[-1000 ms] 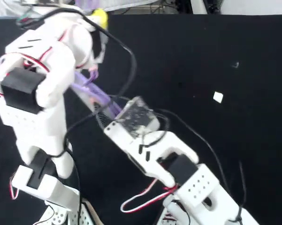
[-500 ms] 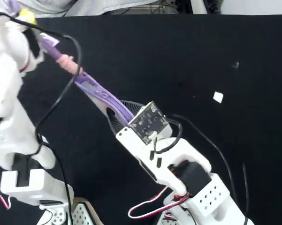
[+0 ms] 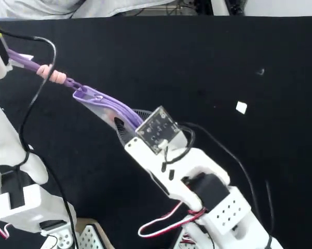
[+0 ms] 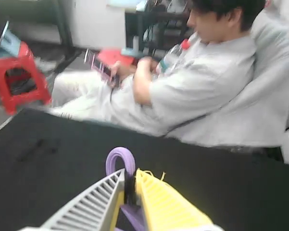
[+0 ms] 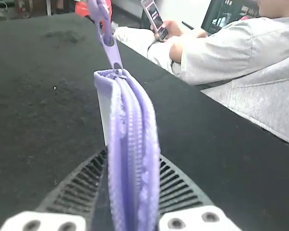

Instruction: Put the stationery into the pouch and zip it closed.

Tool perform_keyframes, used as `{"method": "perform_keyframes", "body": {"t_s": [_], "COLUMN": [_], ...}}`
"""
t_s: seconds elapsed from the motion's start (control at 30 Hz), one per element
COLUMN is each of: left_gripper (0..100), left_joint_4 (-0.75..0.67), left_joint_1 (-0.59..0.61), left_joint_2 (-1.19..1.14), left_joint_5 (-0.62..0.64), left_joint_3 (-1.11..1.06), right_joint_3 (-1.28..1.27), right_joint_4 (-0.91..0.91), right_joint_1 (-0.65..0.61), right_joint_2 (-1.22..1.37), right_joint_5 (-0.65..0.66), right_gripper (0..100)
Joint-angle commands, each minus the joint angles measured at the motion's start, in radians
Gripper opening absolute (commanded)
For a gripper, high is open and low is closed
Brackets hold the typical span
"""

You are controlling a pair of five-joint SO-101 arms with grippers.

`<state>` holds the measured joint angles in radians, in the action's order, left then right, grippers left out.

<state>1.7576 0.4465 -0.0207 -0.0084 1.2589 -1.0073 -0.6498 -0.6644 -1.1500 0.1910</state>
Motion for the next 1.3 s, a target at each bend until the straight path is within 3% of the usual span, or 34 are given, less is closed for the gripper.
{"method": "perform_keyframes", "body": {"t_s": [0.0, 0.43, 0.77, 0.93, 1.17, 1.27], "left_gripper": [3, 3, 3, 3, 3, 3], "left_joint_4": [-0.002, -0.026, -0.221, -0.285, -0.15, -0.066], "left_joint_1": [0.054, 0.079, 0.217, 0.219, 0.028, -0.085], "left_joint_2": [0.023, 0.023, 0.008, 0.021, 0.084, 0.15], "left_joint_5": [-0.031, -0.155, -0.155, -0.152, -0.123, -0.11], "left_joint_3": [-0.025, -0.213, -0.407, -0.513, -0.337, -0.232], "right_joint_3": [0.045, 0.05, 0.051, 0.054, 0.053, 0.056], "right_joint_4": [-0.017, -0.048, -0.054, -0.051, -0.048, -0.052], "right_joint_1": [0.058, 0.12, 0.12, 0.115, 0.063, 0.041], "right_joint_2": [0.058, -0.028, -0.035, -0.028, -0.028, -0.028], "right_joint_5": [0.012, 0.012, 0.032, 0.028, 0.031, 0.026], "right_gripper": [1.1, 1.1, 1.1, 1.1, 1.3, 6.7]}}
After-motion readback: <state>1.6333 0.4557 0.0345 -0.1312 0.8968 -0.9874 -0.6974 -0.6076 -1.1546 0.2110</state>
